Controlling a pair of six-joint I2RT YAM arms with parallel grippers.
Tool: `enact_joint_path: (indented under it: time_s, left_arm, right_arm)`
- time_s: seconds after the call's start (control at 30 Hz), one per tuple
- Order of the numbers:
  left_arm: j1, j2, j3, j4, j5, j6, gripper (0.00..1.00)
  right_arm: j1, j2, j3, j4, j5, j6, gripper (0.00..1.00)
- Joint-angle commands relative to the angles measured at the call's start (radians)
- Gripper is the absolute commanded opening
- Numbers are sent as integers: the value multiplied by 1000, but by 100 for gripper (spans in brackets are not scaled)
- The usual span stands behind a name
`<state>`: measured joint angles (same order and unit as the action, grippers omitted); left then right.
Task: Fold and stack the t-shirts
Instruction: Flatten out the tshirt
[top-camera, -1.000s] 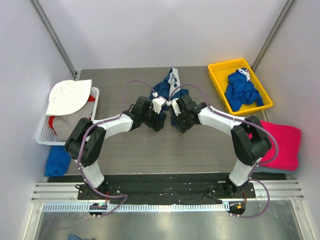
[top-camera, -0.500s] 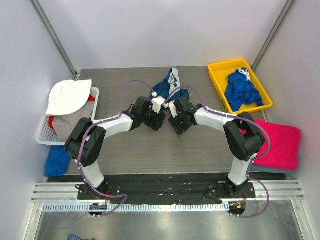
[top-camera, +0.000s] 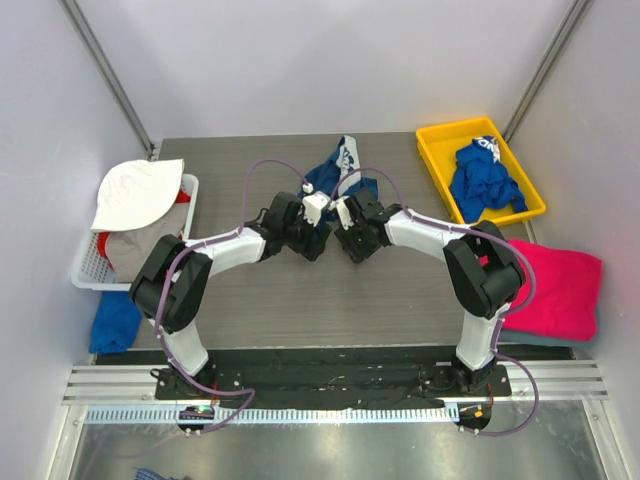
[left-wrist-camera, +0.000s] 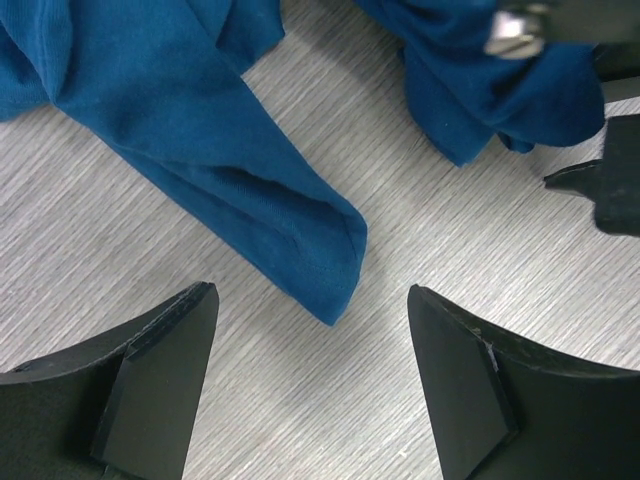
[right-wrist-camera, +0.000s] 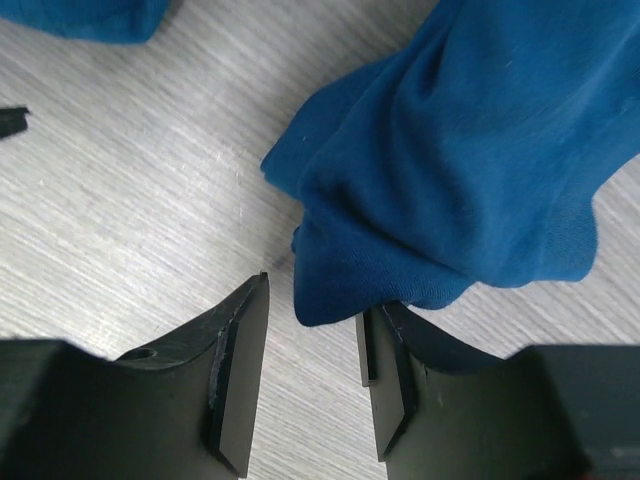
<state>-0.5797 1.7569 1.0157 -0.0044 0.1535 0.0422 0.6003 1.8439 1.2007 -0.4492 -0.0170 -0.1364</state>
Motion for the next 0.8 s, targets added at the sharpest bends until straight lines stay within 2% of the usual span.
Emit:
enact_joint_path:
  time_s: [0.0,0.77]
  left_arm:
    - [-6,1,14,7,14,21,81]
    - [-6,6,9,7,4,28,81]
  right_arm:
    - [9,-14,69,44,12,-11,47]
    - [7,-2,126,33,129,-80,48]
